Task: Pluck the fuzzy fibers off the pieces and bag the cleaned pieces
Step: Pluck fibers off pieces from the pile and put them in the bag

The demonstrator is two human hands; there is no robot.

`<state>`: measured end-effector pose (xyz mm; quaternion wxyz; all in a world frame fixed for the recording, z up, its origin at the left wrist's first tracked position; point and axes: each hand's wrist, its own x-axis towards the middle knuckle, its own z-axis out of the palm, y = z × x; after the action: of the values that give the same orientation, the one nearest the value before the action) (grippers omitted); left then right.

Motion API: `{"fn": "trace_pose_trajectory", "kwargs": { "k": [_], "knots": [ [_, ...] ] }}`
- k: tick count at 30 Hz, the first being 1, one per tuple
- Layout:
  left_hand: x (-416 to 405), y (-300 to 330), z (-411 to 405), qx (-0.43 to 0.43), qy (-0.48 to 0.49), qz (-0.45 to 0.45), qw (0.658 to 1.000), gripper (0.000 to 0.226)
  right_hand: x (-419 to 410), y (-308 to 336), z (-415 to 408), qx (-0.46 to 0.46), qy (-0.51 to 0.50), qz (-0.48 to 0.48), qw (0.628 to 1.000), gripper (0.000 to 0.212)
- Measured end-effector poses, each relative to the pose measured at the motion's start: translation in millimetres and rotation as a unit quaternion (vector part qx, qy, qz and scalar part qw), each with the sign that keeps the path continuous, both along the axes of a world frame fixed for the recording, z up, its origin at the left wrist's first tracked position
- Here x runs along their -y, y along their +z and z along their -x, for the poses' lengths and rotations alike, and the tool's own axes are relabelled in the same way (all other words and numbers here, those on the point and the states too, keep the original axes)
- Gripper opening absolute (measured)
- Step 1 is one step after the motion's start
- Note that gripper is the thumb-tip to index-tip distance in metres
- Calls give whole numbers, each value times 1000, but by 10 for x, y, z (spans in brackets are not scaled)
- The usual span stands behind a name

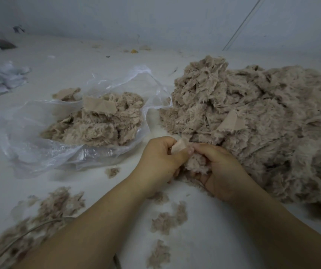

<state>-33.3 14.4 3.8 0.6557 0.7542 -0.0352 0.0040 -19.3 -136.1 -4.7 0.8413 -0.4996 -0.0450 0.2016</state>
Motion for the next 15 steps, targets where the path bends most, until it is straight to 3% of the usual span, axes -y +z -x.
{"fn": "trace_pose_trajectory", "kwargs": {
  "k": [4, 7, 9, 13, 15],
  "knots": [
    [-5, 18, -14, 9, 10, 33, 999, 19, -3, -13, 19, 19, 42, 5, 999, 43],
    [-26, 27, -24, 17, 2, 46, 999, 27, -24, 34, 35, 20, 32, 21, 999, 20],
    [-5, 61, -2, 11, -1, 41, 999, 30, -30, 42, 29, -1, 11, 30, 999, 16],
    [8, 80, -2, -13, 44, 51, 998, 26, -40, -9, -7, -34, -27, 9, 999, 35],
    [-4, 84, 9, -15, 38, 46, 998, 23, -40, -16, -17, -38, -30, 0, 999, 33]
  ]
}}
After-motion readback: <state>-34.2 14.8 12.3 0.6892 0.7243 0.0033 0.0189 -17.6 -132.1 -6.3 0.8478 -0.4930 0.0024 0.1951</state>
